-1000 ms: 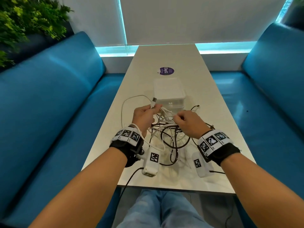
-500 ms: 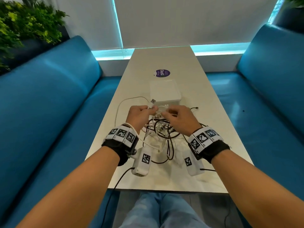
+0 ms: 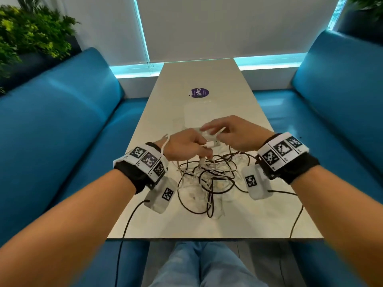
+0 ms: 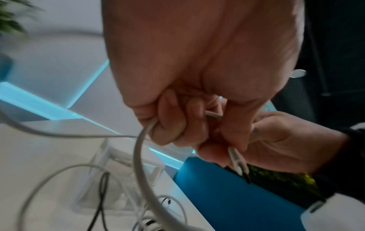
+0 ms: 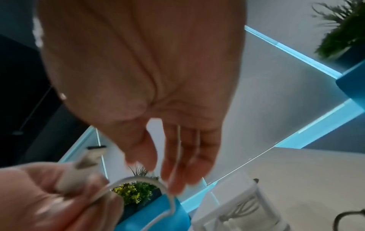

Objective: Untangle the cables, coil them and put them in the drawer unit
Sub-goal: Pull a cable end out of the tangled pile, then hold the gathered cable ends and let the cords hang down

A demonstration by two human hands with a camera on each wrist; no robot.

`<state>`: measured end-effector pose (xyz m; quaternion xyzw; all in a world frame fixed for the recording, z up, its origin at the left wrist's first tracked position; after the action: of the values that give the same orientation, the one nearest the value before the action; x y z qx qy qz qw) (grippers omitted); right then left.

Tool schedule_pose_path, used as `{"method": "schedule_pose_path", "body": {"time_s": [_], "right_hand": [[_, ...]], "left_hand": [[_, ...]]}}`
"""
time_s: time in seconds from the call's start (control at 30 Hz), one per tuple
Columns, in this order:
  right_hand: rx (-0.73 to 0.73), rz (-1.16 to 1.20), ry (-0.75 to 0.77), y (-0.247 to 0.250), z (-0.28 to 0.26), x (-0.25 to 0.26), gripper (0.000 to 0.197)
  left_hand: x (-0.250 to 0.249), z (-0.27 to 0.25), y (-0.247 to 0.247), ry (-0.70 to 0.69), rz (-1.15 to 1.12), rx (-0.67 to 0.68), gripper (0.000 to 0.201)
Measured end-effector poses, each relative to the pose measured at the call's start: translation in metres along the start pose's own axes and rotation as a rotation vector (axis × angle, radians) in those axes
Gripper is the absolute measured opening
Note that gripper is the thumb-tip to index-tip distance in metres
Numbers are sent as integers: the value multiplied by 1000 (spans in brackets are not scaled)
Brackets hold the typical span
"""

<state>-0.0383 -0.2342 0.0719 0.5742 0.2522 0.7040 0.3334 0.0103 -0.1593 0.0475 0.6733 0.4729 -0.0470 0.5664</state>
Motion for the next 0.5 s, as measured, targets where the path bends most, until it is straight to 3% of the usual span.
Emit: {"method": "schedule_pose_path", "body": {"time_s": [0.07,0.13,0.17,0.23,0.3,0.33,0.43,0.5], "right_hand": [[36,10,-60,4,-14,-8,30],[-55,130,-139,14,-31,-21,22],[-125,184,-154,20,-40,-25,21],[-178,193,-123,28,-55,-24,38],[-85,100,-38,25,-67,-9,53],[-27,59,-15,22,-74,-4,52],[53,15,-23,21,-102,-6,27],[11,68,-50,25,-120,-14,17]], "left_hand": [[-20,-4,-10,-63,96,30,16],[-36,-8,-27,-108,178,78,19],[-46,-11,-40,-135,237,106,21],[-67,-17,-70,-204,403,157,16],[-85,-21,-102,-256,569,210,18],[-92,-22,-115,-263,632,234,20],[-106,-24,-139,-290,728,284,21],[-116,-28,-150,-336,753,295,19]]}}
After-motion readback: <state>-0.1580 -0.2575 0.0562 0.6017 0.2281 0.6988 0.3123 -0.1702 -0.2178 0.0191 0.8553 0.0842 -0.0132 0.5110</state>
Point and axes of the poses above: each hand's wrist, its own z-axis towards the middle knuckle, its own y-axis out of the back of the hand, x = y × z, the point moved 10 cm from there along z, towards the middle knuckle, and after that the axes turned 15 degrees about y, right-handed, at the moved point
